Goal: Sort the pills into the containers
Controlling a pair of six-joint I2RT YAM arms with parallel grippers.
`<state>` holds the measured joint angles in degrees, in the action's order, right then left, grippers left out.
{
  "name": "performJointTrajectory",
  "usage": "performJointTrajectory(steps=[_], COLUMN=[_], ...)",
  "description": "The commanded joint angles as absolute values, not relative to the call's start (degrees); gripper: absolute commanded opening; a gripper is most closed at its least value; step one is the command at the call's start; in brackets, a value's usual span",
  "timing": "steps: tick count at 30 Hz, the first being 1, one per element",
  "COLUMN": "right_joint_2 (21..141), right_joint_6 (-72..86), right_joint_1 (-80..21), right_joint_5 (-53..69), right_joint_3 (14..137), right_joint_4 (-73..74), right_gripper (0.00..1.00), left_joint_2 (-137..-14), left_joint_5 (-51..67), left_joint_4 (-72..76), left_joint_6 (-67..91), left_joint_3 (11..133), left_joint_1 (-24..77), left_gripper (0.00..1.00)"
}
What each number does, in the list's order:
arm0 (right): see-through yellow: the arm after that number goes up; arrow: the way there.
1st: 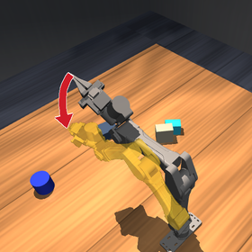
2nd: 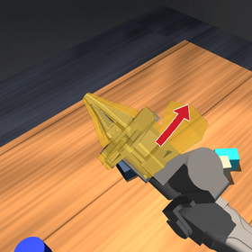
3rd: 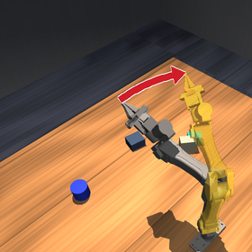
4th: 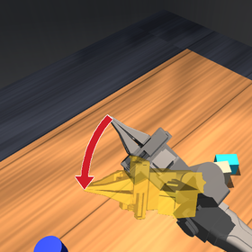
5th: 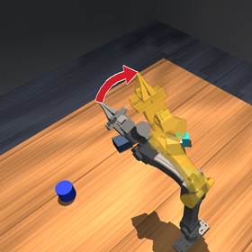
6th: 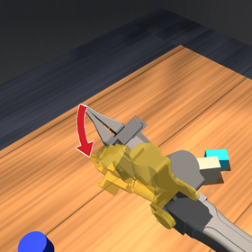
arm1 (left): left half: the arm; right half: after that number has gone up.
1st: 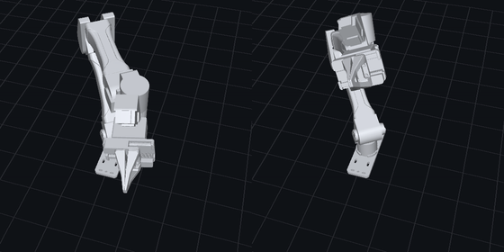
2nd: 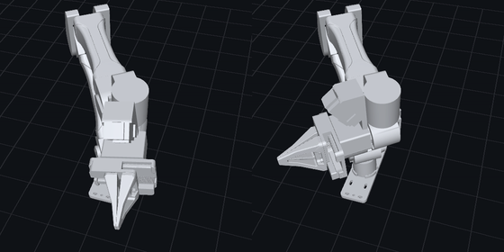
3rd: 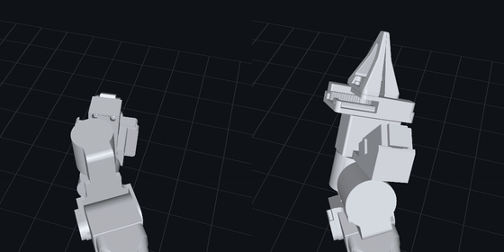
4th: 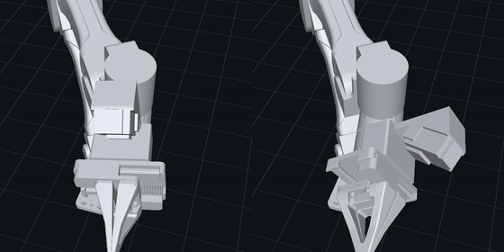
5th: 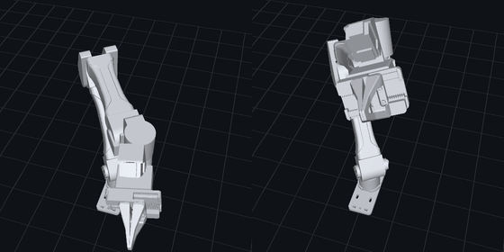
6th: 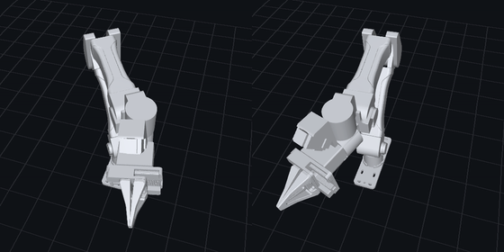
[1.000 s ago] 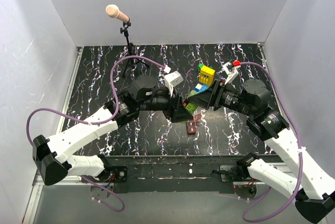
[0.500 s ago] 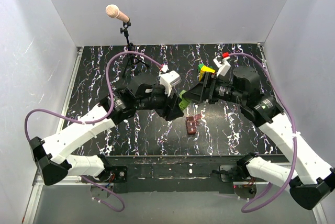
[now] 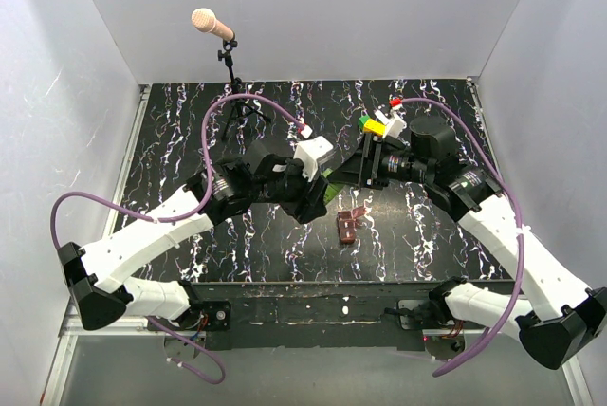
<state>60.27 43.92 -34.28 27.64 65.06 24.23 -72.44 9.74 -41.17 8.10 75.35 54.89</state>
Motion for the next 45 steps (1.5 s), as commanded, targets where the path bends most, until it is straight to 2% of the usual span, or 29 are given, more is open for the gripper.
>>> performJointTrajectory(steps=[1,8,9,12,13,23,39,45], right_joint_2=[60.47,61.17,61.26,61.26,61.17,57.22,44.66,44.21], right_joint_6=[46.23,47.11,47.11,46.41,45.8,40.0,27.08,26.36], right_joint_1=[-33.93,-33.84,-33.75,-33.75,-33.66,-33.49,-33.31,-33.4], right_joint_5=[31.72,32.87,33.13,34.01,34.19,39.37,55.19,52.83], right_joint_3=[64.34,63.11,63.02,62.32,62.14,58.8,55.55,57.83], right_joint_4=[19.25,17.93,17.67,16.61,16.35,10.2,0.62,2.37], right_gripper=[0.59,0.54,0.46,0.1,0.02,0.01,0.01,0.01], left_joint_2=[-70.66,-70.58,-70.58,-70.14,-70.05,-64.17,-58.54,-59.5], left_joint_5=[8.88,9.4,9.4,9.4,9.49,15.02,45.42,45.18], left_joint_4=[-40.52,-40.17,-40.08,-39.29,-39.11,-32.97,-13.46,-14.85], left_joint_6=[7.38,7.82,7.91,8.52,8.7,11.51,20.91,20.31], left_joint_3=[77.43,77.08,76.99,76.47,76.29,72.52,67.68,69.43], left_joint_1=[55.2,55.37,55.37,55.46,55.46,55.46,55.46,55.46], left_gripper=[0.0,0.0,0.0,0.0,0.0,0.0,0.0,0.0])
